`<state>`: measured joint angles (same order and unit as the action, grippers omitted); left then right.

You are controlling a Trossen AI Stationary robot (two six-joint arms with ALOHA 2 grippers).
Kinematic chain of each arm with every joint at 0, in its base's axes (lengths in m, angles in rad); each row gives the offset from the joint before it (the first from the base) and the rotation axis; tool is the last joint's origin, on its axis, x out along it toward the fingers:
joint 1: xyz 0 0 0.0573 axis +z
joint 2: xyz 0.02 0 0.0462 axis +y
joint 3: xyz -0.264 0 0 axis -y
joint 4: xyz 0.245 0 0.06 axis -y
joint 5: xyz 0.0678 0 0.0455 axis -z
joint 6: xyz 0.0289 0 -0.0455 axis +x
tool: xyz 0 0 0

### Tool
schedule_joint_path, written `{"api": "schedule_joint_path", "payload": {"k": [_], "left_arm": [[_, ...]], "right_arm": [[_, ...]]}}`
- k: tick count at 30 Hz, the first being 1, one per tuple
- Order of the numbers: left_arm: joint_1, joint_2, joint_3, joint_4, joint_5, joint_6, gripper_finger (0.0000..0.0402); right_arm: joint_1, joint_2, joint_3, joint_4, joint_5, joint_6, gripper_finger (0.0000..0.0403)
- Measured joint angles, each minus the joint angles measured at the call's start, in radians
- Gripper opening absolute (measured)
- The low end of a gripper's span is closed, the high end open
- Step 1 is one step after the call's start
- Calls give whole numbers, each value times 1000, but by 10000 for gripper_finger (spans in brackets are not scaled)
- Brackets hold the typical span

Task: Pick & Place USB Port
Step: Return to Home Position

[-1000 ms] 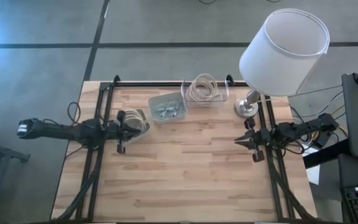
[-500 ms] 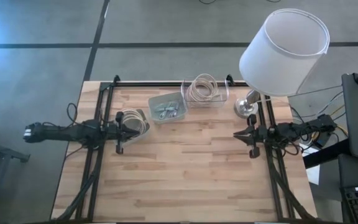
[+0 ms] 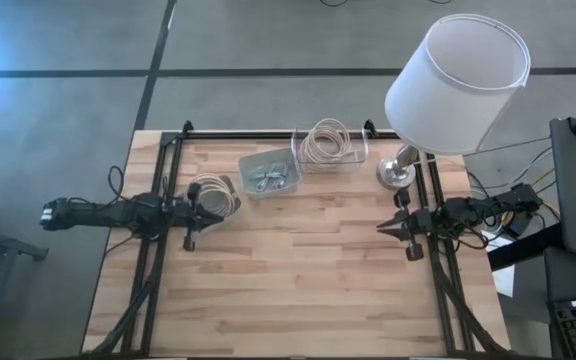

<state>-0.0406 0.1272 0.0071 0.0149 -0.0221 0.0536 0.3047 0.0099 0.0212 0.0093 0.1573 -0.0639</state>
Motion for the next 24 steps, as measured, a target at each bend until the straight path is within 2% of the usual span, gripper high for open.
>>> {"api": "schedule_joint_path", "payload": {"k": [4, 7, 11, 24], "left_arm": [[0, 0, 0, 0, -13, -6, 12], [0, 0, 0, -5, -14, -65, 12], [0, 0, 0, -5, -16, -109, 12], [0, 0, -1, -6, -18, -114, 12]], "right_arm": [[0, 3, -1, -5, -32, 40, 38], [0, 11, -5, -7, -77, 73, 38], [1, 26, -10, -5, -133, 58, 38], [0, 45, -11, 1, -132, 35, 38]]}}
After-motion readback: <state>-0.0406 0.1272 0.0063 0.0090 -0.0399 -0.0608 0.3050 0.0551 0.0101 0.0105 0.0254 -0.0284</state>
